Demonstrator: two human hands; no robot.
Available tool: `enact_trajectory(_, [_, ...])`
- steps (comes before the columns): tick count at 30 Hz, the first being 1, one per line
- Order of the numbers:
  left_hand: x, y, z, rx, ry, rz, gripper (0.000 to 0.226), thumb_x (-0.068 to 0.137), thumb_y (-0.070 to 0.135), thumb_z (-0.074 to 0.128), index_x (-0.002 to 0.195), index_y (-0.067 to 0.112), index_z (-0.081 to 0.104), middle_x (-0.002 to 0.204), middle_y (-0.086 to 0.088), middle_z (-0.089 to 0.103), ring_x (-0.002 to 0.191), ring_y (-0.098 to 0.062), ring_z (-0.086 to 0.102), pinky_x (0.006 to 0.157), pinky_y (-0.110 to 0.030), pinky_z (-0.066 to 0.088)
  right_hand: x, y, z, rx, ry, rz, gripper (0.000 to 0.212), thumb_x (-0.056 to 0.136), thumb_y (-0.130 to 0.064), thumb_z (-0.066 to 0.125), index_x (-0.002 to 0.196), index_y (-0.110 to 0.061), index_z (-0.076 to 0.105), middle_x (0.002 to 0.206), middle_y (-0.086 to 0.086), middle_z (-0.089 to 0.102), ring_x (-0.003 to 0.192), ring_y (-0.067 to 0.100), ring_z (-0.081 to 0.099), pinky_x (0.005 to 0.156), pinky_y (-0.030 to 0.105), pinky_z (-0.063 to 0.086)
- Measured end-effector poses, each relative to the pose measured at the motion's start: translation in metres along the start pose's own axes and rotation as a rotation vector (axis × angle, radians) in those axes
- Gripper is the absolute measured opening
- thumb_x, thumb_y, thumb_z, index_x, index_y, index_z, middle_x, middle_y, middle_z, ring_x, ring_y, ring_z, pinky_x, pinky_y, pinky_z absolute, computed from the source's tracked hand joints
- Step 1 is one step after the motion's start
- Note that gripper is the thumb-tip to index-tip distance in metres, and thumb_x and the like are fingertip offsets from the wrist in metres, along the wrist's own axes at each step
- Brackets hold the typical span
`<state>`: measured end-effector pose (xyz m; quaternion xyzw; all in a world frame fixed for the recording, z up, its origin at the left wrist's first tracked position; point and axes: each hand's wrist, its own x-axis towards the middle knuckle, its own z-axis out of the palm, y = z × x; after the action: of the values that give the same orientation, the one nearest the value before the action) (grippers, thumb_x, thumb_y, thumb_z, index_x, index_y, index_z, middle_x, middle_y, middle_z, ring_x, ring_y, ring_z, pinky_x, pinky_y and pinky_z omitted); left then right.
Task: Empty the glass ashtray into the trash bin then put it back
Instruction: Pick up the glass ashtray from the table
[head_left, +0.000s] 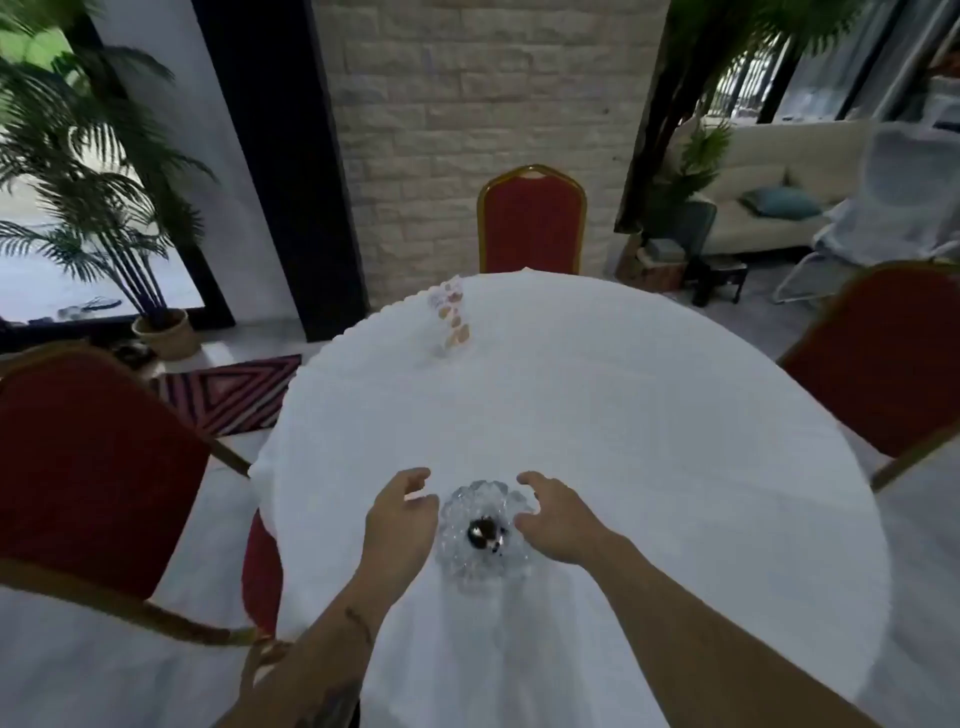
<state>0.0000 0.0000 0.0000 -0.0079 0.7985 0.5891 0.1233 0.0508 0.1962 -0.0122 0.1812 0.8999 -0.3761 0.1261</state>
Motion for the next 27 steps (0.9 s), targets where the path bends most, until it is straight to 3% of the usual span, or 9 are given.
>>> enact_trajectory(4, [0.014,-0.02,0.023,0.027,-0.082,-0.079,0.045,0.095,0.018,0.06,0.139,0.026,0.055,0.146,0.005,0.049,0.129,-0.02,0.052,0.099,-0.032,0.047,0.022,0.013,0.004,-0.004,-0.054,0.02,0.064,0.091,-0.023,0.056,0.15,-0.025,0.033,0.146,0.012,0.043,0.131,0.029,0.046,0.1,0.033,0.039])
enact_trajectory(7, [0.023,-0.036,0.038,0.089,-0.119,-0.124,0.054,0.092,0.018,0.064,0.143,0.027,0.051,0.146,0.003,0.05,0.131,-0.019,0.052,0.112,-0.041,0.044,0.042,0.023,0.013,0.005,-0.087,0.023,0.063,0.088,-0.024,0.055,0.148,-0.03,0.035,0.139,0.013,0.05,0.121,0.03,0.053,0.097,0.038,0.047])
enact_trajectory(11, [0.024,-0.051,0.048,0.191,-0.083,-0.054,0.055,0.09,0.011,0.064,0.143,0.021,0.051,0.142,0.001,0.055,0.131,-0.018,0.053,0.114,-0.037,0.04,0.052,0.027,0.018,0.014,-0.07,-0.029,0.062,0.085,-0.015,0.053,0.144,-0.032,0.042,0.13,0.009,0.057,0.113,0.029,0.058,0.095,0.04,0.05])
enact_trajectory(16, [0.023,-0.056,0.048,0.205,-0.019,-0.025,0.061,0.084,-0.003,0.058,0.138,0.024,0.056,0.133,0.005,0.061,0.125,-0.017,0.058,0.109,-0.039,0.047,0.053,0.027,0.023,0.062,-0.031,-0.082,0.06,0.082,-0.007,0.047,0.134,-0.036,0.046,0.119,0.004,0.064,0.094,0.025,0.064,0.081,0.037,0.054])
enact_trajectory(21, [0.01,-0.054,0.026,0.161,0.018,0.007,0.068,0.081,-0.012,0.05,0.14,0.02,0.055,0.134,0.001,0.062,0.124,-0.018,0.059,0.107,-0.044,0.05,0.04,0.009,0.026,0.102,-0.029,-0.141,0.061,0.085,-0.003,0.043,0.136,-0.036,0.046,0.12,0.004,0.06,0.077,0.018,0.055,0.073,0.028,0.042])
enact_trajectory(24, [-0.006,-0.051,0.002,0.163,0.023,0.028,0.065,0.086,-0.009,0.052,0.145,0.019,0.051,0.139,0.0,0.059,0.129,-0.017,0.055,0.111,-0.041,0.046,0.022,-0.008,0.032,0.163,-0.027,-0.164,0.058,0.087,-0.002,0.041,0.134,-0.036,0.048,0.093,-0.001,0.061,0.053,-0.001,0.045,0.062,0.024,0.042])
enact_trajectory(27, [-0.027,-0.05,-0.029,0.184,0.009,0.086,0.062,0.089,-0.008,0.051,0.145,0.018,0.049,0.14,0.003,0.058,0.13,-0.011,0.052,0.115,-0.034,0.041,-0.001,-0.029,0.045,0.249,-0.067,-0.157,0.059,0.089,0.003,0.038,0.13,-0.037,0.049,0.067,-0.003,0.056,0.035,0.003,0.04,0.042,0.02,0.038])
